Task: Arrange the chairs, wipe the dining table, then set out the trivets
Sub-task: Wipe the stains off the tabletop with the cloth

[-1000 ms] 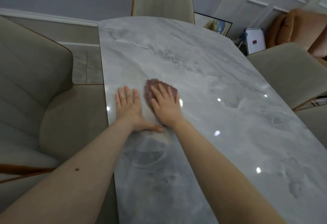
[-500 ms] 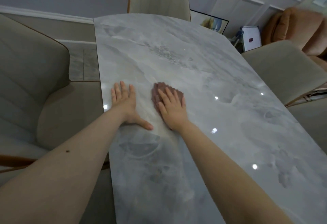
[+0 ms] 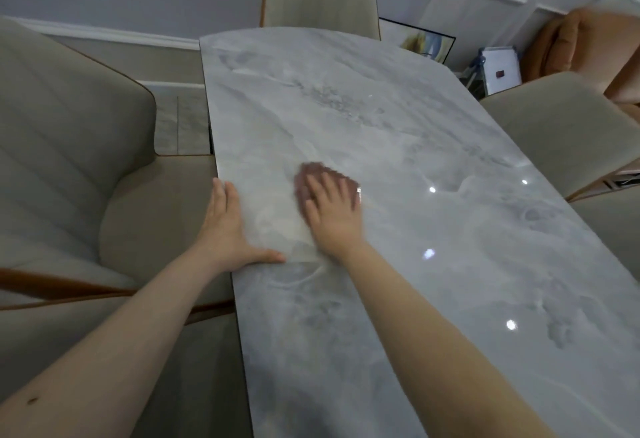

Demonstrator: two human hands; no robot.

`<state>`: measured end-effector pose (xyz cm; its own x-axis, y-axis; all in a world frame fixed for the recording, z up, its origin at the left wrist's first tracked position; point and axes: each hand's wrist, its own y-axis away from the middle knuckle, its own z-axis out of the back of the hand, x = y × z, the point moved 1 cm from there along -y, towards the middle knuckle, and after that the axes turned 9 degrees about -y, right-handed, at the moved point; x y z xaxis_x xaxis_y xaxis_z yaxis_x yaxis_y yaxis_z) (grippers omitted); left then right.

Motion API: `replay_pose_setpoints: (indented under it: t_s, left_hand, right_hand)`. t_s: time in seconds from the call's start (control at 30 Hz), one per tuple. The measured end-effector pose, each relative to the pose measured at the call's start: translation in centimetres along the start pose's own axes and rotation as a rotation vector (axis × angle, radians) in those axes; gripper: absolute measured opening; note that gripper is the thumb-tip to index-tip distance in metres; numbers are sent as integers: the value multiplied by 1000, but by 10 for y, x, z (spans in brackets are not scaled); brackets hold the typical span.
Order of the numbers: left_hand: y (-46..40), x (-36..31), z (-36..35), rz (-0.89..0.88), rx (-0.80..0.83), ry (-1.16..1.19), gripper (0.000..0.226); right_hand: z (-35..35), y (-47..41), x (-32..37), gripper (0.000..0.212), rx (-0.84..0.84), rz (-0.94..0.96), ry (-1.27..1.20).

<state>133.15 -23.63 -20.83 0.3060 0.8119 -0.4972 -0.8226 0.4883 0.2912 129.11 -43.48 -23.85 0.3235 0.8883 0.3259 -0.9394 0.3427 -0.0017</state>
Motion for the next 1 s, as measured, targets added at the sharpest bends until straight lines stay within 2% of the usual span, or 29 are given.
replay_pose_setpoints:
  t_s: [0.1, 0.2, 0.23, 0.3, 0.37, 0.43, 0.57, 0.63, 0.7, 0.8, 0.87, 1.0]
  left_hand:
    - [4, 1, -4, -20, -16, 120, 154]
    - [6, 7, -9, -4, -7, 224, 156]
    - [6, 7, -11, 1, -2, 255, 158]
    - [5, 10, -13, 9, 2, 279, 160]
    - [2, 11, -13, 11, 12, 251, 161]
    - [0, 12, -13, 15, 18, 215, 162]
    - [2, 11, -12, 15, 44, 152, 162]
    - [2, 14, -8, 15, 40, 125, 159]
    - [-3, 21, 0, 51, 30, 115, 158]
    - [-12, 27, 9, 59, 82, 69, 158]
    - [-17, 28, 8, 43, 106, 59, 158]
    - [-22, 29, 4, 63, 124, 73, 161]
  right_hand:
    - [4, 55, 18, 62, 112, 221, -36]
    - [24, 87, -33, 66, 121, 304, -13]
    - [32, 84, -54, 67, 74, 258, -1]
    - [38, 64, -78, 57, -12, 24, -13]
    - [34, 34, -68, 50, -44, -192, -26]
    - [19, 5, -34, 50, -35, -221, -45]
    - [-2, 18, 36, 69, 70, 108, -26]
    - [6, 41, 25, 66, 156, 257, -30]
    - [17, 47, -11, 61, 93, 287, -22]
    - [26, 22, -47, 58, 1, 9, -21]
    - [20, -9, -36, 51, -8, -144, -36]
    - [2, -62, 23, 51, 20, -154, -67]
